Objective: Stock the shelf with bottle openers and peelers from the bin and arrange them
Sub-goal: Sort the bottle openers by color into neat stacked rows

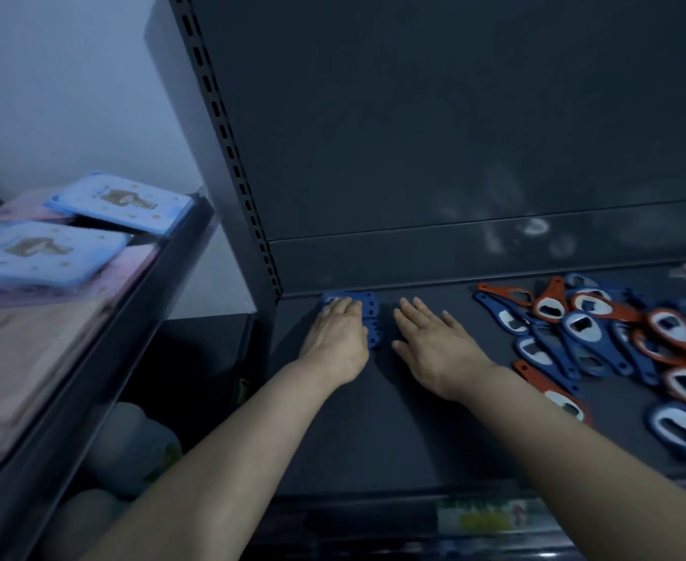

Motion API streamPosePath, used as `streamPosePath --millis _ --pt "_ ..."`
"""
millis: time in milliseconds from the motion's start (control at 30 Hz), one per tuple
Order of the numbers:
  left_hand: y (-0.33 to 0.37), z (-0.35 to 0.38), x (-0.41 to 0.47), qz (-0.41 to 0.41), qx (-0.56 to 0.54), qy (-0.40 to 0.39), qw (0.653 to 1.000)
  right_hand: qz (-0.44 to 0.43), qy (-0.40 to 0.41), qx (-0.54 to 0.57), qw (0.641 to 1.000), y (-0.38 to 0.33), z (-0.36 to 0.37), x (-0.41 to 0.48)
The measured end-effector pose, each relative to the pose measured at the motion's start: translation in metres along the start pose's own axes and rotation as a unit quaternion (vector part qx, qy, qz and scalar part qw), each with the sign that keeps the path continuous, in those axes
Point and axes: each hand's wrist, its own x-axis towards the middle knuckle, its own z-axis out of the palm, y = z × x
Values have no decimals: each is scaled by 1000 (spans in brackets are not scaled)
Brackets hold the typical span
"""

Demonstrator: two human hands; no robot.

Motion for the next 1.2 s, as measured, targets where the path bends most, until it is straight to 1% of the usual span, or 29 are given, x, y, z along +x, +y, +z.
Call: streamPosePath --millis 167,267,333,433,533,667,833,900,967,1067,1200 --pt "52 15 -5 63 21 9 998 34 63 -9 997 48 -6 -44" --pt "84 23 -7 82 18 18 996 68 109 -45 991 81 -15 -70" --pt "109 28 -6 91 14 6 996 104 139 -61 983 104 -22 -85" --pt "147 37 -3 93 -1 6 996 192 180 -73 962 138 -32 -104" --pt "180 47 0 83 -10 7 996 251 159 -97 950 165 -40 -113" --pt "205 56 4 59 -6 17 998 244 121 -65 960 182 -39 -112" --pt "217 61 8 21 -13 21 999 233 113 24 966 202 -40 -103" --pt "221 63 11 11 -19 23 999 216 104 39 970 208 -43 -102" --pt "227 65 14 7 -16 22 1000 206 121 57 969 214 -48 -103" --pt "238 67 20 -7 2 4 1000 192 145 56 969 222 -53 -103" --pt "254 68 32 -70 7 -15 997 156 90 19 983 221 -55 -102"
